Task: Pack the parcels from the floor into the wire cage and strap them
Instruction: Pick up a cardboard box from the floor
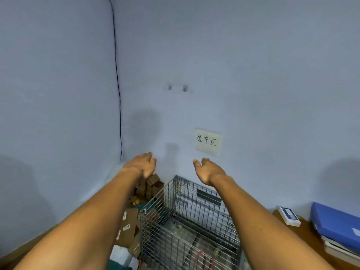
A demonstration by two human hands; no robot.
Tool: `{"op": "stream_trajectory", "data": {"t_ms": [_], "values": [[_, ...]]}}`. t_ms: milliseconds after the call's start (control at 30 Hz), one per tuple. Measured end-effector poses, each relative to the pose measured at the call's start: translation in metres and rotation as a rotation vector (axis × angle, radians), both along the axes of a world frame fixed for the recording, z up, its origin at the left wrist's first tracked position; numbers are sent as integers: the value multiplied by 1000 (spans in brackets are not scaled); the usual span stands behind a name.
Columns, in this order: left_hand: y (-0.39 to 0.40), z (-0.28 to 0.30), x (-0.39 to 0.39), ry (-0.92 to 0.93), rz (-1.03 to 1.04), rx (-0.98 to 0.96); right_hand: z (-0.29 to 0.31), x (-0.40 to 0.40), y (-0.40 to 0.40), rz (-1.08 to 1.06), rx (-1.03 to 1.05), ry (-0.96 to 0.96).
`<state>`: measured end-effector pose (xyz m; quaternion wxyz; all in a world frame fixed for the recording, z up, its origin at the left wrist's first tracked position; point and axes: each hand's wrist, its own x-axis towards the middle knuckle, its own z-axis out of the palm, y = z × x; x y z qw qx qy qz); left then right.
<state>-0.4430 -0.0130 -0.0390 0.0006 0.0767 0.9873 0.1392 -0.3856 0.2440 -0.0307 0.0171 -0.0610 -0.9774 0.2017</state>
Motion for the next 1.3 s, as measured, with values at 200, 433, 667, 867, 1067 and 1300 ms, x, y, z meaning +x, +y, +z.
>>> {"op": "stream_trajectory", "data": {"t_ms": [200, 433, 667, 867, 1067, 1300], "values": [[-1, -4, -55, -14, 2, 20, -2, -58, -2, 10, 1, 9], [1, -9, -131, -10, 53, 16, -15, -153, 0, 55, -7, 9], [9, -8, -218, -22, 120, -13, -23, -263, 8, 118, -41, -27], [16, -12, -266, -39, 160, -24, -30, -332, 15, 155, -49, -45], [8, -13, -301, -11, 196, -24, -41, -378, 10, 177, -51, -28], [-26, -29, -342, -32, 225, 4, -53, -421, -17, 182, -33, -61]]}}
